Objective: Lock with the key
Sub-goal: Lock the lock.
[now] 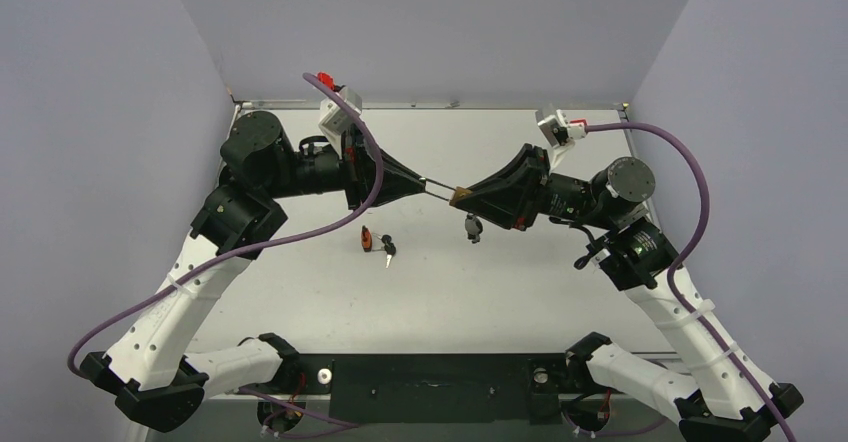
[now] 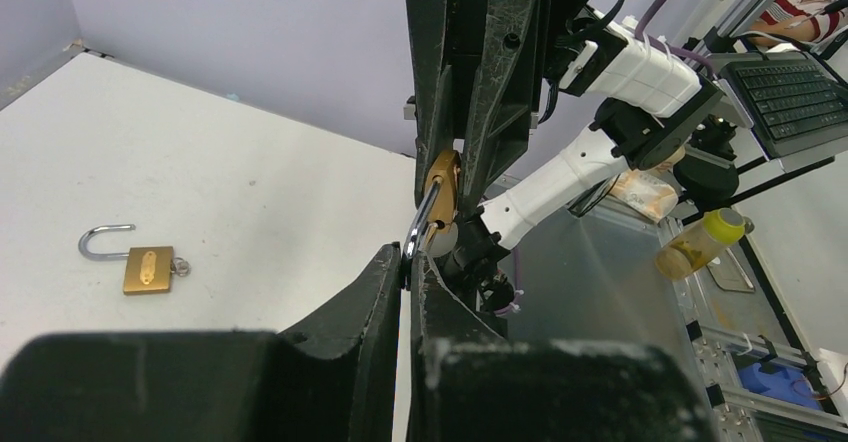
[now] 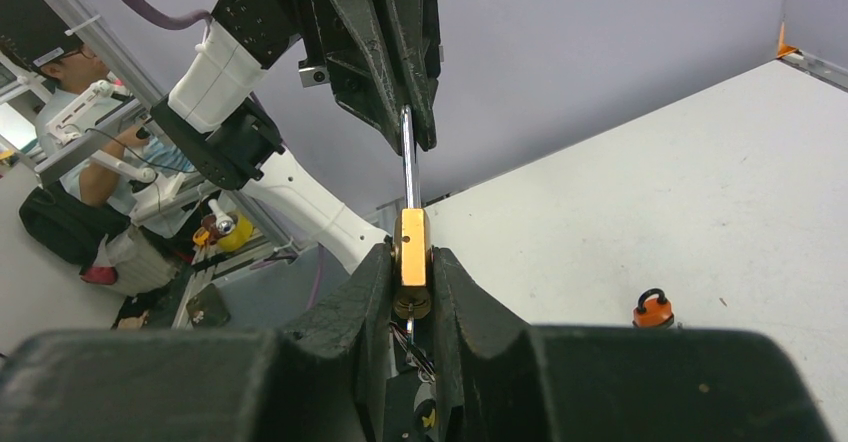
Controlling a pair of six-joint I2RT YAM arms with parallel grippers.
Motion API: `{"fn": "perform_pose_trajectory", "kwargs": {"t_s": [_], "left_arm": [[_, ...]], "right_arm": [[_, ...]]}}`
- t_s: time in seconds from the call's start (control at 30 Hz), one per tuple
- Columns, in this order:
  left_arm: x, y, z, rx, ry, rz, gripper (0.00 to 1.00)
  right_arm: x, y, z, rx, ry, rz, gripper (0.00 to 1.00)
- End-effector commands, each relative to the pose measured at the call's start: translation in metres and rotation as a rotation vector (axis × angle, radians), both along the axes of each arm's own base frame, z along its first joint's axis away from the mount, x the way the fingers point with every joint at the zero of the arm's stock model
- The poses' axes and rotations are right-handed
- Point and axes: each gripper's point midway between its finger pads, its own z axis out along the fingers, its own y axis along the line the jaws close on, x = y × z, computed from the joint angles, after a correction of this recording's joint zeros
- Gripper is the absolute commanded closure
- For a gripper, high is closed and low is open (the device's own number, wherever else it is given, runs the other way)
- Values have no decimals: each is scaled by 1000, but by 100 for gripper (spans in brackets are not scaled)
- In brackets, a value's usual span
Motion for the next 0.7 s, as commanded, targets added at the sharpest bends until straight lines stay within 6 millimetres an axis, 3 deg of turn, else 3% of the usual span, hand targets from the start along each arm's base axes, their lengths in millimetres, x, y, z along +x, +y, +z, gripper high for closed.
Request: {"fn": "perform_pose_trajectory", "kwargs": {"t_s": [0.0, 0.4, 0.67], "left_arm": [[-12, 2, 25, -70, -64, -42, 100], [-19, -12, 18, -74, 2, -103, 100], [-14, -23, -1, -24, 40, -85, 100]], "right_arm": [[-4, -5, 24, 47, -75, -22, 100], [8, 2, 19, 36, -72, -51, 100], [11, 7, 25, 64, -77, -61, 100]]}}
